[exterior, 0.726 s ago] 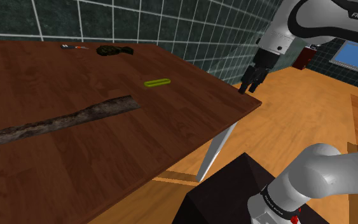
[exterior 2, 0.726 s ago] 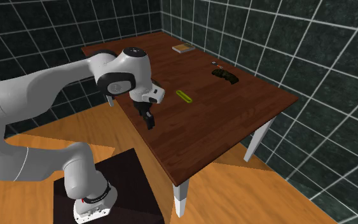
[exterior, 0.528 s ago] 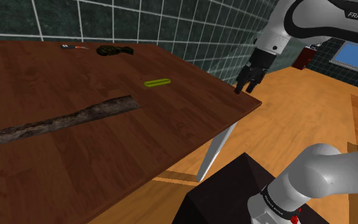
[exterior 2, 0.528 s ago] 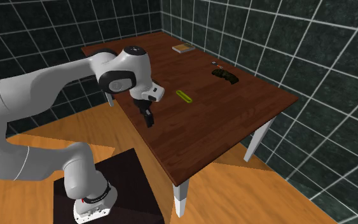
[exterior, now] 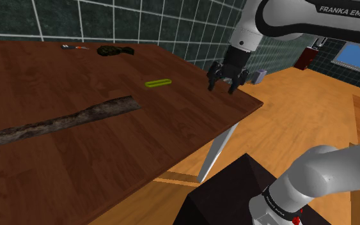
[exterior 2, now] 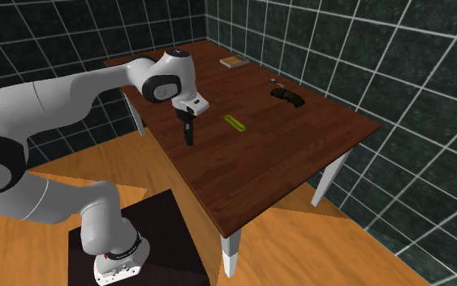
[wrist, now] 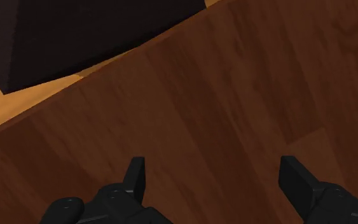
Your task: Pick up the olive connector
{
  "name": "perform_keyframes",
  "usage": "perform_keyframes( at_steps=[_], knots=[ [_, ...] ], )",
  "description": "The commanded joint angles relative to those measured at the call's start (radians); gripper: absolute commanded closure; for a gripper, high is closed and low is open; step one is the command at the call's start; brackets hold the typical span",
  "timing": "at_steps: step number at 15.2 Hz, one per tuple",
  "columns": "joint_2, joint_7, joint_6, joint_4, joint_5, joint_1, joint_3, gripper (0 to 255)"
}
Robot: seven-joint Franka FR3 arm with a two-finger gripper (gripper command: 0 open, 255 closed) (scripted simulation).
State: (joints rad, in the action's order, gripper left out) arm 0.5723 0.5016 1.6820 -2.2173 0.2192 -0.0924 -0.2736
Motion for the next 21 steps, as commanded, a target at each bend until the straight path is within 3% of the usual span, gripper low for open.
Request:
perform_keyframes(
  at_steps=[1, 6, 12, 16, 21],
  knots=[
    [-0.065, 0.135, 0.024, 0.049, 0.006, -0.023, -0.057, 0],
    [-0.256, 0.458, 0.069, 0.202, -0.032, -0.080, -0.187, 0],
    [-0.539, 0.860, 0.078, 0.444, -0.173, -0.114, -0.299, 0],
    [-0.746, 1.112, 0.039, 0.644, -0.296, -0.077, -0.313, 0],
    [-0.999, 1.363, -0.058, 0.952, -0.419, 0.019, -0.263, 0]
  ],
)
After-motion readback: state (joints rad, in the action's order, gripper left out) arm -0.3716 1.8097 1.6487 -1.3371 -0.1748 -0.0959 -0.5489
